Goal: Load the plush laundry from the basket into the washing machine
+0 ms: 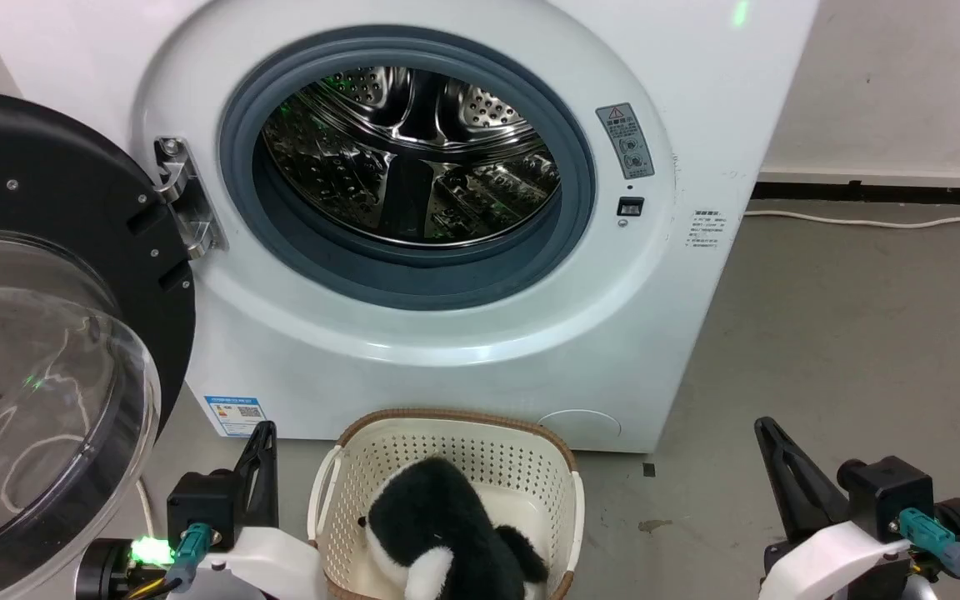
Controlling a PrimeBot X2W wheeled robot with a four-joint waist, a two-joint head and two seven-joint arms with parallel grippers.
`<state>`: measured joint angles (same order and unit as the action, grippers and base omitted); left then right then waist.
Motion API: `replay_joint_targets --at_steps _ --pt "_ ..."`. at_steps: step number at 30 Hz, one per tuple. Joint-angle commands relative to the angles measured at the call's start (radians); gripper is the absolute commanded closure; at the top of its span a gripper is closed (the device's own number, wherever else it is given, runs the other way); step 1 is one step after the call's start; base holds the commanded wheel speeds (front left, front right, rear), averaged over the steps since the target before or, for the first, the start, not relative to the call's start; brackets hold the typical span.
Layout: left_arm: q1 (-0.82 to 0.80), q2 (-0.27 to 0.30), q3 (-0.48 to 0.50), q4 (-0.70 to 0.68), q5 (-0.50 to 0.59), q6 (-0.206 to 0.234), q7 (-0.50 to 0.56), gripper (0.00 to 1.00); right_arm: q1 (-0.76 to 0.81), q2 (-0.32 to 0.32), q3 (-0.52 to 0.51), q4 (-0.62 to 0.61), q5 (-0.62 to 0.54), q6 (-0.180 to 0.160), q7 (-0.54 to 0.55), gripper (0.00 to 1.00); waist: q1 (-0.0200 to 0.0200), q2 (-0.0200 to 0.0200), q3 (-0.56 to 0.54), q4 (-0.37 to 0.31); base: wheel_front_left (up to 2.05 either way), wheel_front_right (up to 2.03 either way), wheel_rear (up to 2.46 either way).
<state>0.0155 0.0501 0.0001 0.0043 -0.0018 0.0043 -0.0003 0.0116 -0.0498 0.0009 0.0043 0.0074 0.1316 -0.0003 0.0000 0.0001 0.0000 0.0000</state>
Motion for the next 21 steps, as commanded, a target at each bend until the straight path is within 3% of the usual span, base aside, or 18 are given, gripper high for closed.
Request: replay_joint_targets --at_steps 1,2,21 --pt "-0.015 0.000 0.000 -0.004 0.002 -0.004 0.000 1.00 -0.012 0.000 -0.001 -0.004 -0.007 -0.001 0.000 1.00 0.0000 -0.0001 0.000 0.000 0.00 0.00 0.00" --pt "0.000 0.000 -0.001 0.000 0.000 0.000 0.000 0.00 0.000 0.000 0.000 0.000 0.000 0.000 0.000 0.00 0.0000 -0.0001 0.000 0.000 0.00 0.00 0.00" --pt "-0.003 0.000 -0.022 0.004 -0.012 0.003 -0.030 0.00 -0.004 0.000 -0.023 0.004 0.045 0.000 -0.030 0.00 0.0000 -0.0001 0.021 -0.011 0.00 0.00 0.00"
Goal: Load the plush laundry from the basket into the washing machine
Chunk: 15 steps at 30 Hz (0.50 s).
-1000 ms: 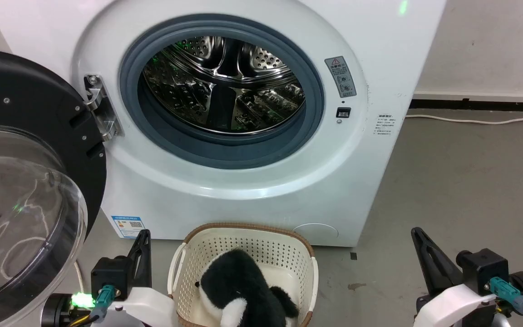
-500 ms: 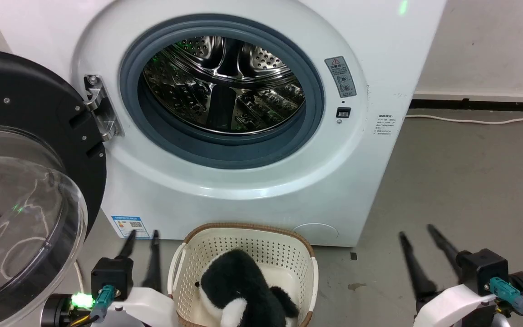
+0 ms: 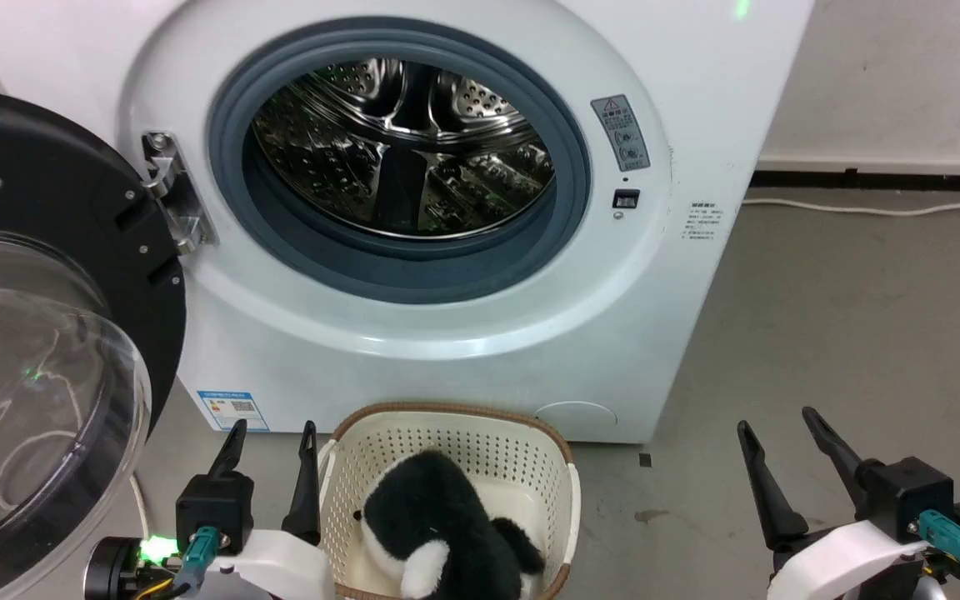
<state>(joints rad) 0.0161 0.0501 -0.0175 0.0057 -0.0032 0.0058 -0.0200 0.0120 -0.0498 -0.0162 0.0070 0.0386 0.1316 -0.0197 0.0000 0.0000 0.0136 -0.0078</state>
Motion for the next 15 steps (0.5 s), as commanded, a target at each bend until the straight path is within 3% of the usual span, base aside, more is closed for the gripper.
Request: replay_joint_targets --at_steps 1,15 --pt "-0.005 0.000 -0.005 0.006 -0.011 0.001 -0.012 0.00 -0.007 0.000 -0.007 0.001 0.016 0.000 -0.013 0.00 0.0000 0.0000 0.012 -0.005 0.00 0.00 0.00" --pt "-0.054 0.017 -0.020 0.075 -0.015 -0.012 -0.040 0.00 -0.042 0.000 0.002 -0.020 0.061 0.000 -0.040 0.00 0.0000 0.0000 0.112 -0.049 0.00 0.00 0.00"
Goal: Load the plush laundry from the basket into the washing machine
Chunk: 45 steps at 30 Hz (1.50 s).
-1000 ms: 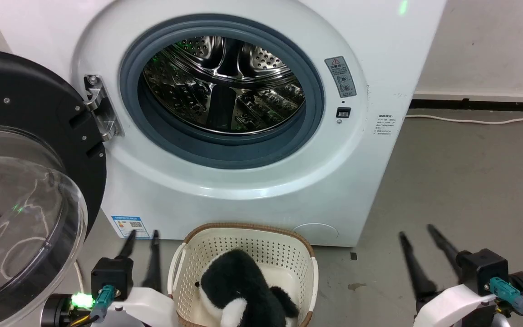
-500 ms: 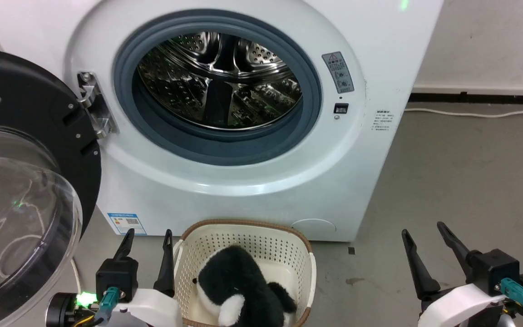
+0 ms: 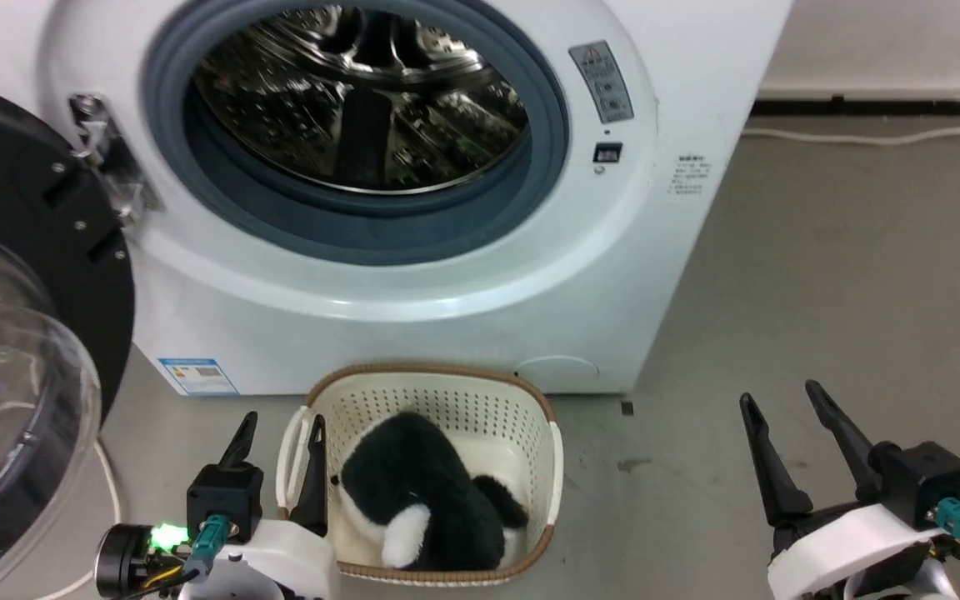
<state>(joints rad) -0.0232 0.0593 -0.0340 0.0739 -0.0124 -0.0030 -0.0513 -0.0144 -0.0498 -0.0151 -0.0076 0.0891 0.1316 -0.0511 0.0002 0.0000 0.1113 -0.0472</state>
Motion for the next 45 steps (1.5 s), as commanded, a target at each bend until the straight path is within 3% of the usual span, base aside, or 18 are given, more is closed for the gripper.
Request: replay_joint_targets --at_steps 1,20,33,45 --pt "-0.019 0.009 -0.003 0.014 -0.008 -0.004 -0.010 0.00 -0.018 0.000 0.000 -0.007 0.015 0.000 -0.011 0.00 -0.0002 0.0000 0.022 -0.014 0.00 0.00 0.00" --pt "-0.137 0.081 -0.031 0.190 -0.019 -0.034 -0.006 0.00 -0.073 0.000 0.015 -0.019 0.106 0.000 -0.050 0.00 -0.0002 0.0000 0.182 -0.097 0.00 0.00 0.00" --pt "-0.274 0.145 -0.103 0.372 -0.057 -0.058 0.050 0.00 -0.118 0.000 0.029 -0.027 0.159 0.000 -0.077 0.00 -0.0002 0.0000 0.286 -0.149 0.00 0.00 0.00" --pt "-0.363 0.239 -0.210 0.509 -0.140 -0.071 0.093 0.00 -0.147 0.000 0.050 -0.037 0.208 -0.001 -0.103 0.00 -0.0002 0.0000 0.385 -0.218 0.00 0.00 0.00"
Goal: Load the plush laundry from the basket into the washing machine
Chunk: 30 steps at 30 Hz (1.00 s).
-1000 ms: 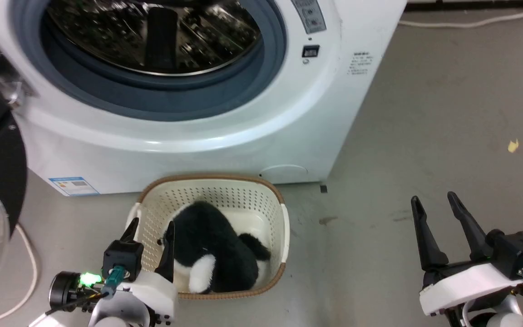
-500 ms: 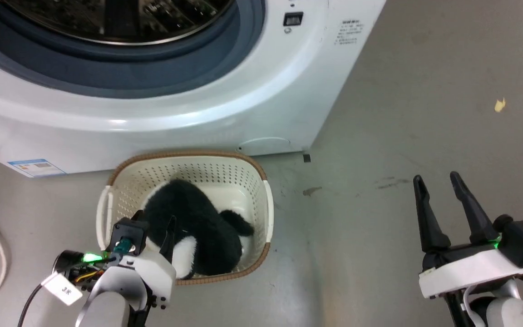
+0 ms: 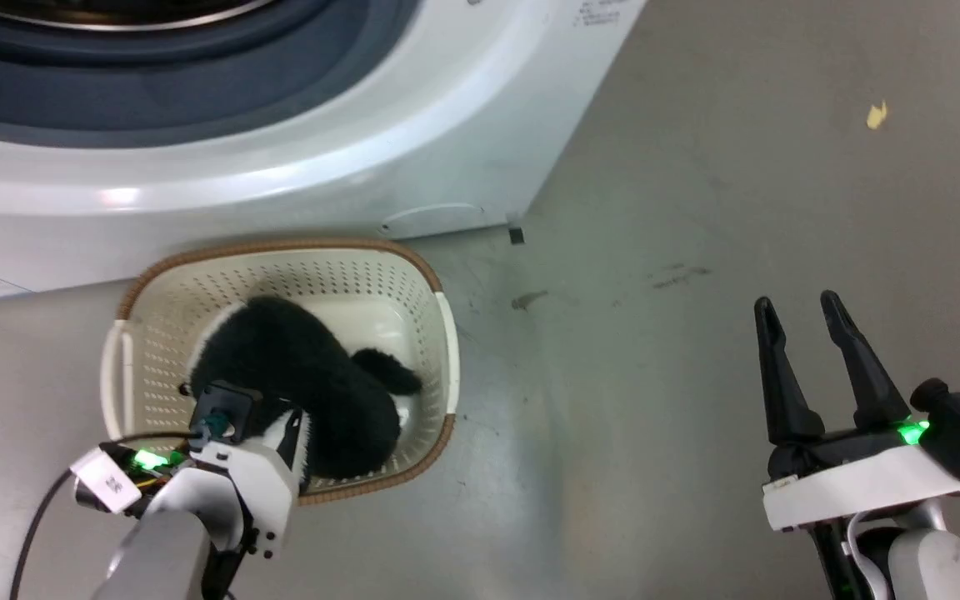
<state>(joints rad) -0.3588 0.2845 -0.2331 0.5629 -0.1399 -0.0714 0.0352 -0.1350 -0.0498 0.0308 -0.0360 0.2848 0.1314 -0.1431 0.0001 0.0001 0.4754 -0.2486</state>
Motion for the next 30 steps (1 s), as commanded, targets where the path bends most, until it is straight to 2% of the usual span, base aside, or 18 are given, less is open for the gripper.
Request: replay_joint_targets --at_steps 1,15,17,24,30 --pt "-0.035 0.020 -0.019 0.029 -0.022 -0.004 0.015 0.00 -0.029 0.000 0.006 -0.010 0.018 0.000 -0.013 0.00 -0.0001 -0.0001 0.030 -0.022 0.00 0.00 0.00" --pt "-0.191 0.131 -0.095 0.145 -0.064 -0.010 0.130 0.00 -0.069 0.000 0.034 -0.024 0.093 0.000 -0.042 0.00 -0.0001 -0.0001 0.170 -0.095 0.00 0.00 0.00" --pt "-0.290 0.163 -0.143 0.180 -0.058 -0.014 0.213 0.00 -0.082 0.000 0.039 -0.036 0.122 -0.001 -0.054 0.00 -0.0001 -0.0001 0.230 -0.113 0.00 0.00 0.00" --pt "-0.381 0.194 -0.183 0.250 -0.065 0.005 0.324 0.00 -0.090 0.000 0.040 -0.048 0.162 -0.001 -0.069 0.00 -0.0001 -0.0001 0.300 -0.132 0.00 0.00 0.00" --pt "-0.446 0.210 -0.218 0.295 -0.076 0.007 0.363 0.00 -0.100 0.000 0.045 -0.064 0.194 -0.001 -0.082 0.00 -0.0001 -0.0001 0.365 -0.145 0.00 0.00 0.00"
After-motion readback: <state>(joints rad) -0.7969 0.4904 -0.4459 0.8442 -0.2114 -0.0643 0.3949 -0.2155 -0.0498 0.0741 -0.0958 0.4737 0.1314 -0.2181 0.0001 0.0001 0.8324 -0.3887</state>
